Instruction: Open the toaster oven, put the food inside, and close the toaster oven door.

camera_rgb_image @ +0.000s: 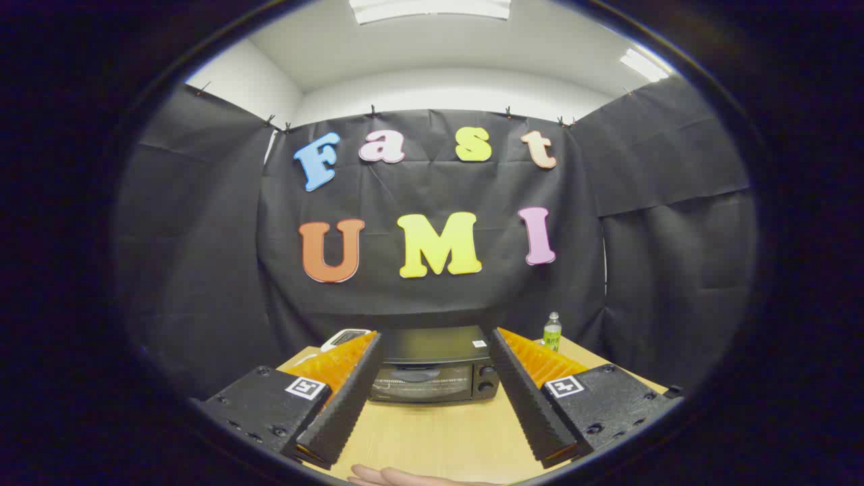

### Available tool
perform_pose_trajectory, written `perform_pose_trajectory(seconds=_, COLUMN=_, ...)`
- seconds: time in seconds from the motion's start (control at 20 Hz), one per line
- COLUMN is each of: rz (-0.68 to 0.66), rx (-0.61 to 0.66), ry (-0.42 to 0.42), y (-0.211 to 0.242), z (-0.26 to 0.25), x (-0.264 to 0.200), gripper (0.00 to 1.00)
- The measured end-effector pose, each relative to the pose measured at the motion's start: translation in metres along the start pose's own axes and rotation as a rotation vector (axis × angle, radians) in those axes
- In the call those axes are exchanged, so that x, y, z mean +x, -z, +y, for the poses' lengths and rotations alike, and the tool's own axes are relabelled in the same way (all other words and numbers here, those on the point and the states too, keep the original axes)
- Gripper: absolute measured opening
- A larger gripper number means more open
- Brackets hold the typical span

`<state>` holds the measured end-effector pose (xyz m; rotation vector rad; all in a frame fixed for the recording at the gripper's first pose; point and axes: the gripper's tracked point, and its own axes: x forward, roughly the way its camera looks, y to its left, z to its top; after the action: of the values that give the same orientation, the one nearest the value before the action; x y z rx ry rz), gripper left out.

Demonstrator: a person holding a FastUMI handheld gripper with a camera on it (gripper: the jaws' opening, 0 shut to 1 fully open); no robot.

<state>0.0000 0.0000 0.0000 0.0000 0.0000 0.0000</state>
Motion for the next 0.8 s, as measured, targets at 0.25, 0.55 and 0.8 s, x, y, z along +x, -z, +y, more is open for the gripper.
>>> perform_pose_trajectory(seconds=0.25, rz=-0.008, rx=0.002, ry=0.009, y=-0.002, z=-0.002, x=0.003, gripper=1.00)
perform_pose_trajectory(seconds=0.55, rz=-0.036, rx=-0.030, ry=0.048, y=-0.002, z=-0.007, x=0.005, gripper=1.00)
perform_pose_trajectory(seconds=0.8, rz=-0.051, rx=-0.024, ry=0.021, y=-0.004, z=0.008, x=0.016, gripper=1.00)
